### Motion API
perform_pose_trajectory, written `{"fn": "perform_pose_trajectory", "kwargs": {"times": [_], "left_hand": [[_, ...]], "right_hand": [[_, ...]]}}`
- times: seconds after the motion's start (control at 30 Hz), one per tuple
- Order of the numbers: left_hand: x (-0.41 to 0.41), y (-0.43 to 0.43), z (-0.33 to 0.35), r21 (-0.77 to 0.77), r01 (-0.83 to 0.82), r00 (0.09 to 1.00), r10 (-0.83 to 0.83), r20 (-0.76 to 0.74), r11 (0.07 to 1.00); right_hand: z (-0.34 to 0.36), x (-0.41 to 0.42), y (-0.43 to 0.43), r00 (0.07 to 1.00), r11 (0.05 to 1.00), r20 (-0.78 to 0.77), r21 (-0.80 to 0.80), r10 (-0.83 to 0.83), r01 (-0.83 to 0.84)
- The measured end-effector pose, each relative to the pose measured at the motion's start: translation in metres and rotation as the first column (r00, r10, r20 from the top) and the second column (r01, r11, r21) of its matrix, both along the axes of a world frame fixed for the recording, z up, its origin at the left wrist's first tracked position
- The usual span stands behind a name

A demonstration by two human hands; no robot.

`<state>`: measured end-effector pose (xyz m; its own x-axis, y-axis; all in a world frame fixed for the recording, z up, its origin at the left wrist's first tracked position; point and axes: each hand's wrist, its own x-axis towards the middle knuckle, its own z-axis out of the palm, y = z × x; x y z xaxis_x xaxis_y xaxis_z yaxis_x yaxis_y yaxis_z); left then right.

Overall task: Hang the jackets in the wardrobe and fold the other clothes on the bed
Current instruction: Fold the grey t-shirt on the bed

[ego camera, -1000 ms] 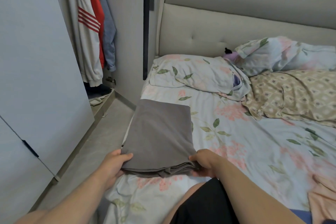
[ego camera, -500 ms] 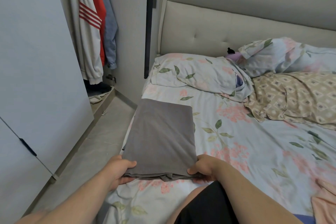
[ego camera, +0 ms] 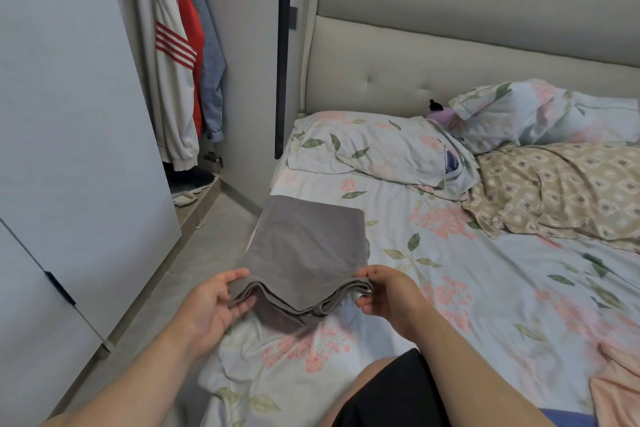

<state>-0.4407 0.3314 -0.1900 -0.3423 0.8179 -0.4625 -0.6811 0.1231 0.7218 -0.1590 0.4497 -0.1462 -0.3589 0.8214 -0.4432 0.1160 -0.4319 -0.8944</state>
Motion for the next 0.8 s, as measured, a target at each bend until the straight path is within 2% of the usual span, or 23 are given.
{"fn": "perform_pose_trajectory", "kwargs": {"times": [0.07, 0.23, 0.3, 0.4, 0.43, 0.57, 0.67, 0.8], "left_hand": [[-0.006, 0.0, 0.001, 0.047, 0.006, 1.0, -0.007, 0.025, 0.999], [-0.001, 0.006, -0.007, -0.059, -0.073, 0.948, 0.051, -0.313, 0.996], [0.0, 0.009, -0.014, -0.072, -0.124, 0.876, 0.075, -0.476, 0.99], [-0.003, 0.012, -0.018, -0.053, -0.186, 0.68, 0.089, -0.727, 0.981], [-0.004, 0.014, -0.017, -0.035, -0.179, 0.635, 0.089, -0.767, 0.983], [-0.004, 0.022, -0.015, -0.063, -0.098, 0.651, 0.016, -0.759, 0.993], [-0.003, 0.022, -0.013, -0.096, -0.093, 0.559, -0.027, -0.829, 0.991], [0.0, 0.015, -0.002, -0.112, -0.082, 0.481, -0.059, -0.875, 0.99]], "right_hand": [[0.003, 0.002, -0.001, 0.996, 1.0, -0.087, -0.028, -0.008, 0.006], [-0.002, 0.001, -0.001, 0.999, 0.989, 0.044, 0.151, -0.004, -0.003], [-0.007, 0.001, 0.001, 0.993, 0.972, 0.107, 0.232, -0.046, 0.02], [-0.012, 0.0, 0.007, 0.977, 0.942, 0.179, 0.332, -0.114, 0.049], [-0.013, -0.001, 0.008, 0.974, 0.933, 0.191, 0.357, -0.125, 0.05], [-0.014, -0.006, 0.012, 0.978, 0.928, 0.176, 0.371, -0.111, 0.039], [-0.016, -0.006, 0.013, 0.971, 0.912, 0.196, 0.408, -0.138, 0.047], [-0.013, -0.004, 0.01, 0.968, 0.909, 0.198, 0.411, -0.155, 0.061]]}}
